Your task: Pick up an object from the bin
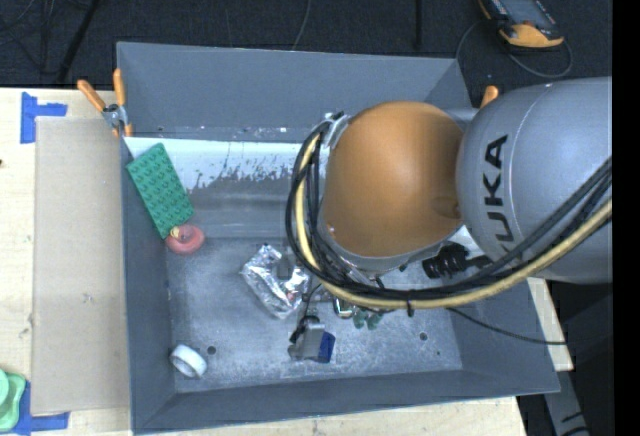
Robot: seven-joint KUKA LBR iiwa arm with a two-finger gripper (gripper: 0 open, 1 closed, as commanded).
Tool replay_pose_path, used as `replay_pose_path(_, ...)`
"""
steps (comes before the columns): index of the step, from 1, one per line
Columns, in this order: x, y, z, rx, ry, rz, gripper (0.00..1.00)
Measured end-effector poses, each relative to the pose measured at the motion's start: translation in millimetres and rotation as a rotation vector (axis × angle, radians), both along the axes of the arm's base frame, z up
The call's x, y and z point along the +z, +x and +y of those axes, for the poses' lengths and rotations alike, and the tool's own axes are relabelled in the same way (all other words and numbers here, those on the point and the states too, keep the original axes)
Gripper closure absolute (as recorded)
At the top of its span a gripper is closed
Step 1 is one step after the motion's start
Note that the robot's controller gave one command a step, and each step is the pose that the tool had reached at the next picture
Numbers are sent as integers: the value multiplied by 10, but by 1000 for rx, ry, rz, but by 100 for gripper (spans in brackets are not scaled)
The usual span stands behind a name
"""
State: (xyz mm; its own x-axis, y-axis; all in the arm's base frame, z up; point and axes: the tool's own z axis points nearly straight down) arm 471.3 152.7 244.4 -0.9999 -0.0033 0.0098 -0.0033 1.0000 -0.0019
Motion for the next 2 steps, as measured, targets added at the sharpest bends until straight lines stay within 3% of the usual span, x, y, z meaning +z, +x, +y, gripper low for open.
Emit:
replay_pose_path(1, -1786, 910, -318, -81, 0, -7, 0)
replay_pose_path(2, -1428, 1188, -113, -94, 4, -14, 0)
